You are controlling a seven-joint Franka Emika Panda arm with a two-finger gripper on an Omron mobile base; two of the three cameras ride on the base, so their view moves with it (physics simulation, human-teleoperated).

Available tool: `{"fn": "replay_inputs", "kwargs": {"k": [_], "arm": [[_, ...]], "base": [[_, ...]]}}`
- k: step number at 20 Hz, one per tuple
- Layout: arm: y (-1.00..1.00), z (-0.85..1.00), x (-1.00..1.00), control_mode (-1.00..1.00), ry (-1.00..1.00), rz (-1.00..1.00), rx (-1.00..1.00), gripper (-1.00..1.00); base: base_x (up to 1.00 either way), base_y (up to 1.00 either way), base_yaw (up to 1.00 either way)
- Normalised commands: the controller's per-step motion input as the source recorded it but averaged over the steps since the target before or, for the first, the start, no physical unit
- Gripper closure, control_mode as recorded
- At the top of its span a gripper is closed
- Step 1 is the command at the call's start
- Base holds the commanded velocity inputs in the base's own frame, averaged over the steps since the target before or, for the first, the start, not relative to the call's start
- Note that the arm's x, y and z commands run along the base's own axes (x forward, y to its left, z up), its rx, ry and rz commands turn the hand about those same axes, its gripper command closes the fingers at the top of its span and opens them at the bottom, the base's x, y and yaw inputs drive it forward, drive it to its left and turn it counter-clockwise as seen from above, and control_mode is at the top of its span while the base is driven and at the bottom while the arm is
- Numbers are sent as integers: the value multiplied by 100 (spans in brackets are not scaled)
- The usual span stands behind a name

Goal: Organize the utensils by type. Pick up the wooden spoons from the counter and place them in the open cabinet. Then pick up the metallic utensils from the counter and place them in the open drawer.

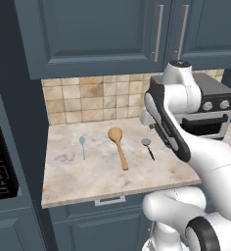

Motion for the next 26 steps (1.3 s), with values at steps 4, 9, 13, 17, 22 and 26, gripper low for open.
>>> {"fn": "replay_inputs", "kwargs": {"k": [4, 9, 13, 17, 22, 26], "arm": [[16, -48, 5, -100, -1, -1, -5, -100], [27, -36, 38, -100, -5, -7, 0, -100], [19, -32, 55, -100, -2, -4, 0, -100], [9, -24, 61, -100, 0, 0, 0, -100], [10, -30, 56, -100, 0, 0, 0, -100], [13, -32, 37, -100, 0, 0, 3, -100]], "base": [[0, 0, 0], [0, 0, 0], [0, 0, 0], [0, 0, 0], [0, 0, 0], [0, 0, 0]]}}
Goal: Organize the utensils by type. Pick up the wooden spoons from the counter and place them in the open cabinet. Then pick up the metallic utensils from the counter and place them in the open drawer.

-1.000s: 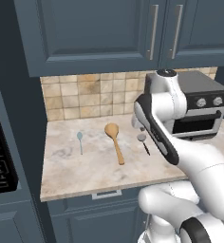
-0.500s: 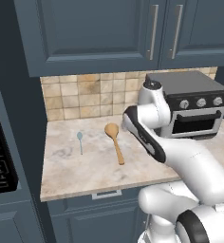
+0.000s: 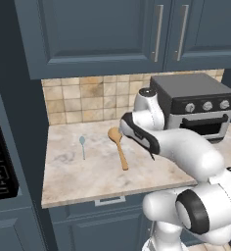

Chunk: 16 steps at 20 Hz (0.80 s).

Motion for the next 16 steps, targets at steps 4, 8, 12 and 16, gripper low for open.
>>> {"fn": "replay_inputs", "kwargs": {"k": [4, 8, 12, 16], "arm": [[20, -33, 12, -100, 0, -2, 5, -100], [18, -35, 11, -100, 0, -2, 3, -100], [14, -41, 20, -100, 0, -3, 0, -100], [6, -43, 41, -100, 9, -6, 3, -100]], "base": [[0, 0, 0], [0, 0, 0], [0, 0, 0], [0, 0, 0]]}}
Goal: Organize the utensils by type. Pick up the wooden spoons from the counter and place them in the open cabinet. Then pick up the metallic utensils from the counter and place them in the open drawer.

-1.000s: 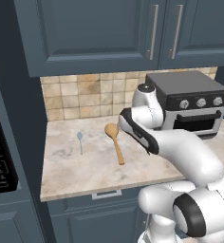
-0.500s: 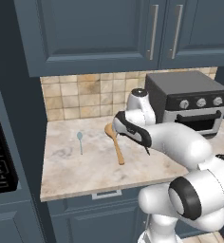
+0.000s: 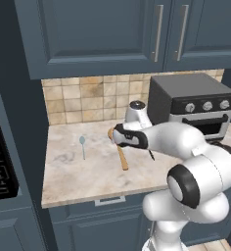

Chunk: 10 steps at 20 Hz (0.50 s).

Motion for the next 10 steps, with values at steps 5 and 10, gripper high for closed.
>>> {"fn": "replay_inputs", "kwargs": {"k": [5, 10], "arm": [[3, -32, 27, -100, 8, -1, 10, -100], [6, -33, 15, -100, 2, 0, 5, -100]], "base": [[0, 0, 0], [0, 0, 0]]}}
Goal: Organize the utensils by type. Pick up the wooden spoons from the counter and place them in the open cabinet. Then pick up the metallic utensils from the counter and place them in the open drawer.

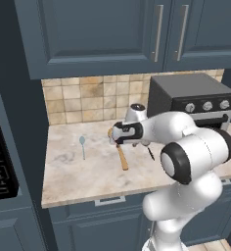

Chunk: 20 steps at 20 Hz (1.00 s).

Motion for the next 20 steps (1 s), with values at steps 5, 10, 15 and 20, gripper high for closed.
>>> {"fn": "replay_inputs", "kwargs": {"k": [5, 10, 15, 20], "arm": [[17, -36, 8, -100, 0, 0, 0, -100], [22, -29, 10, -100, 0, 0, 0, -100], [5, -24, 11, -100, 0, 0, 0, -100], [0, -27, 11, -100, 0, 0, 0, -100]], "base": [[0, 0, 0], [0, 0, 0], [0, 0, 0], [0, 0, 0]]}}
